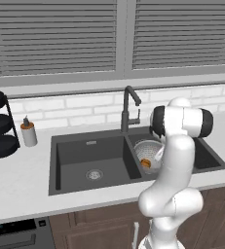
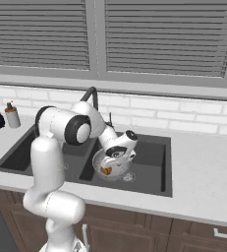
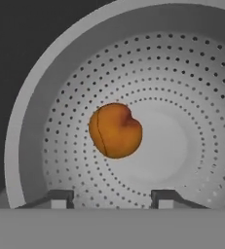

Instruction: Put the colander in the sink, put the peach in the colander, and turn on the sink faucet and pour water over the colander.

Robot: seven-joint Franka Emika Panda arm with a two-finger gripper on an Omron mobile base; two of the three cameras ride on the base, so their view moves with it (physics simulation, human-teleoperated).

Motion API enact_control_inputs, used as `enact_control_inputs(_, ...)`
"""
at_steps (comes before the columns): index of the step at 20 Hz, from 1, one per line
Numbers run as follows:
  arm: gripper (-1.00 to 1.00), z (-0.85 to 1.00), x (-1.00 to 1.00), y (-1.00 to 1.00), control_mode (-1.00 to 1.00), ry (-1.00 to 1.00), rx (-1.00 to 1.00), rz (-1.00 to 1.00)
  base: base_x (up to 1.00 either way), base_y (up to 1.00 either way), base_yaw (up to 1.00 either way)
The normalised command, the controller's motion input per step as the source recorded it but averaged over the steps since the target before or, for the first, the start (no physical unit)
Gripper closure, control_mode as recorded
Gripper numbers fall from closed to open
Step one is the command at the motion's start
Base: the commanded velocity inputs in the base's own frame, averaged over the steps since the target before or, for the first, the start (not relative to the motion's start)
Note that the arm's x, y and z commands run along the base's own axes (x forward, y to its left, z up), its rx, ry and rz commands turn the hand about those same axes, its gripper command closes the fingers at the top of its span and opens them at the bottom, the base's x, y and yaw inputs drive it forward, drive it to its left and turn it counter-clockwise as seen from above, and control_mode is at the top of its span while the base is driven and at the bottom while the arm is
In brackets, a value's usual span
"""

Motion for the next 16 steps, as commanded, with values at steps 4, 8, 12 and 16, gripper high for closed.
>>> enact_control_inputs(4,-1.00,0.77,-0.44,0.00,-1.00,-0.02,0.00,0.00,0.00,0.00,0.00)
enact_control_inputs(8,-1.00,0.90,-0.53,0.00,-1.00,-0.03,0.00,0.00,0.00,0.00,0.00)
enact_control_inputs(12,-1.00,0.91,-0.48,0.03,-1.00,-0.04,0.00,0.00,0.00,0.00,0.00)
enact_control_inputs(16,-1.00,0.73,-0.30,0.05,-1.00,-0.07,0.00,0.00,0.00,0.00,0.00)
